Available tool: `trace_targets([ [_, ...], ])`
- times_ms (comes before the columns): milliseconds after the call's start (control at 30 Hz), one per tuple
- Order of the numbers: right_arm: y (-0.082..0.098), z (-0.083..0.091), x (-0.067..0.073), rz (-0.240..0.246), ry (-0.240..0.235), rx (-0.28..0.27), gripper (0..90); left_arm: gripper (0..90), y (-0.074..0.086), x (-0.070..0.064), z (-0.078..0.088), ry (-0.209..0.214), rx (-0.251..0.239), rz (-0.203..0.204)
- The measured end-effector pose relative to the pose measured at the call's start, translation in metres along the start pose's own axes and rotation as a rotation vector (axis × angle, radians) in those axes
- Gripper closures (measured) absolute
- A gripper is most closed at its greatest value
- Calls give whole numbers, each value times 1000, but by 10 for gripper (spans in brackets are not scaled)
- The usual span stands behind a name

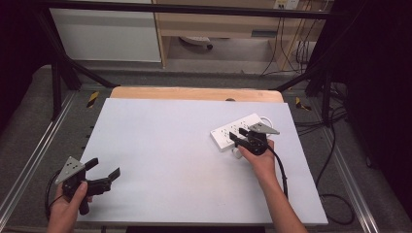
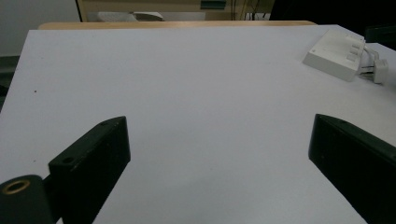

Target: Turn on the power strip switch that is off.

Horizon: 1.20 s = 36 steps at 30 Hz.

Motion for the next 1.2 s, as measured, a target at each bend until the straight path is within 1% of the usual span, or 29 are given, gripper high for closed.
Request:
trace_targets([
  [33,0,0,0,0,0,0,472,55,0,0,0,0,0,0],
  [67,-1,1,-1,-7,-2,2,426,55,0,0,0,-1,1,0],
  [100,-1,1,-1,-7,-2,2,426,55,0,0,0,0,0,0],
  [200,-2,3,-2,-6,2,4,362,55,0,0,0,0,3,-1],
  [267,-3,4,-2,-11,2,3,318,55,0,0,0,-1,2,-1],
  [300,-5,4,-2,-11,7,3,273,55,0,0,0,0,2,-1],
  [367,-5,5,-2,-15,6,6,231,55,0,0,0,-1,2,-1],
  [400,-5,5,-2,-15,6,6,231,55,0,0,0,-1,1,-1],
  [533,-7,7,-1,-18,13,9,116,55,0,0,0,-1,1,0],
  [633,-9,9,-1,-19,21,10,60,55,0,0,0,-1,2,-1],
  [800,-12,14,0,-12,19,0,31,55,0,0,0,0,2,-1],
  [1133,-21,27,0,-3,-3,-35,41,55,0,0,0,0,3,0],
  [1200,-23,31,0,-8,-4,-43,42,55,0,0,0,0,3,-1],
])
Point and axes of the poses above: each handheld gripper's, and its own axes: z roughly backward along the jaws, y roughly out of its underside, x roughly to its left, the point moved 3 cm from there along -z, roughly forward along the jaws, and after that the axes turned 10 degrees about -x, right-handed, at the moved point
